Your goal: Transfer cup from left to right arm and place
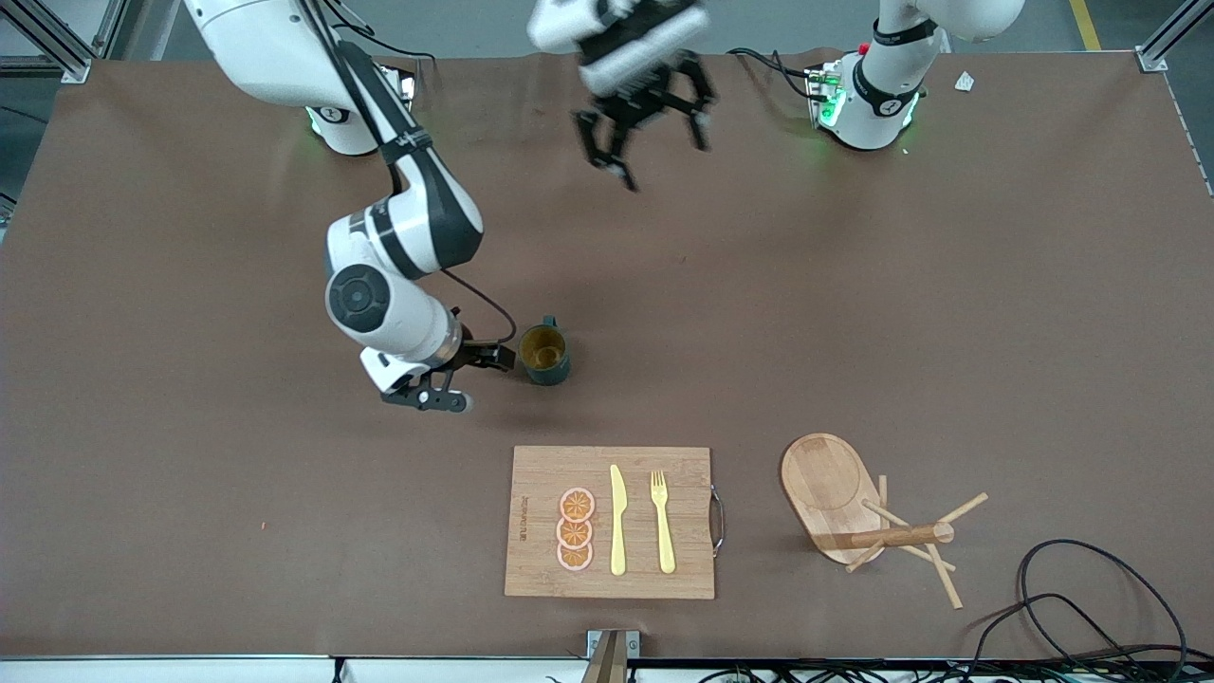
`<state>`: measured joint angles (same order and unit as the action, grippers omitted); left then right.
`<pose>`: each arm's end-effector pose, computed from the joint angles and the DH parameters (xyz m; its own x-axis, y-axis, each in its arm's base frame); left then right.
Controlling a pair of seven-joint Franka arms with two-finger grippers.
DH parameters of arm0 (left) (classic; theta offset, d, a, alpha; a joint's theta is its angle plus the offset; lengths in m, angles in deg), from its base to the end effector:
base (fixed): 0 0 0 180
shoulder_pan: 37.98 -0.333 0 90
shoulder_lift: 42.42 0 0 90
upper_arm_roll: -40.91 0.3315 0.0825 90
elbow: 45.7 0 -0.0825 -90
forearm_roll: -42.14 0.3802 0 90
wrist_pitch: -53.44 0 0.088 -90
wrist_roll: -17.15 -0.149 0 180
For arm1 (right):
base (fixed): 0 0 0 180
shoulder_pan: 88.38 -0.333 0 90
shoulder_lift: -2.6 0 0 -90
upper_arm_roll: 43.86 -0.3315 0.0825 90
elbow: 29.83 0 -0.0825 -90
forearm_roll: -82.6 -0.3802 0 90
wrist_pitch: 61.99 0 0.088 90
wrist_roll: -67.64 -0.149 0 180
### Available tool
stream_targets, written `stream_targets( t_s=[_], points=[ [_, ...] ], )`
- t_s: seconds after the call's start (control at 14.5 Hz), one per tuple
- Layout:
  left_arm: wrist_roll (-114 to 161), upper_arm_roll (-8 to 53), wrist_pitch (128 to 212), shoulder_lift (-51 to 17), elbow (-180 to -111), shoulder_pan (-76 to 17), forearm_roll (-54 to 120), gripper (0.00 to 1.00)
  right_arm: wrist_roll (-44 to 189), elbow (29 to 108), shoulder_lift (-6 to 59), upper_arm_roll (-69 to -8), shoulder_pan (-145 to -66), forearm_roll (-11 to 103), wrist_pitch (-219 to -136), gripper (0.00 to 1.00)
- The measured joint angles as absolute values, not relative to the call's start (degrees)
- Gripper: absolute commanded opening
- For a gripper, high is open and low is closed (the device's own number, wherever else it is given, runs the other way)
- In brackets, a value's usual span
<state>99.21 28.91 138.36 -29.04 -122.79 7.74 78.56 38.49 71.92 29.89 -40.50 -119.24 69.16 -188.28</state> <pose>0.4172 -0.4573 0.5877 0.7753 0.3302 0.5383 0.4751 -0.8665 -0.1528 0.5721 0.3183 0.2628 0.9796 -0.1578 -0.1243 -0.1714 -0.9793 -0.1075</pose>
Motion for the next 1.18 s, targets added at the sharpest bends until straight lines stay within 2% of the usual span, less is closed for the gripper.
stream_targets(
  t_s=[0.41,0.62,0.76,0.9,1.04,1.11,1.18],
  points=[
    [72.2,28.83,139.64,-33.8,-122.8,-17.58,63.64,1.0,34.71,74.01,30.62,-40.44,-123.14,69.15,-192.44,1.0],
    [59.6,28.91,140.2,-34.48,-122.63,-29.13,56.39,1.0,34.71,74.77,31.99,-40.42,-123.42,69.15,-194.39,0.93],
    [51.23,28.93,140.28,-34.48,-122.65,-35.47,52.77,1.0,34.71,76.32,32.87,-40.42,-123.77,69.15,-198.25,0.71],
    [44.11,28.99,140.28,-34.52,-122.63,-39.7,49.78,1.0,34.73,77.9,33.58,-40.42,-124.04,69.15,-200.97,0.36],
    [36.45,31.14,140.17,-35.09,-122.69,-41.67,46.12,1.0,34.75,78.16,34.08,-40.37,-124.09,69.15,-201.41,0.08],
    [31.92,33.42,139.89,-35.79,-123.08,-42.03,44.11,1.0,34.76,78.16,34.11,-40.29,-124.08,69.15,-201.41,0.02],
    [28.06,35.37,139.62,-36.78,-123.93,-42.42,42.43,1.0,35.37,78.11,34.1,-40.19,-124.08,69.18,-201.41,0.0]
  ],
)
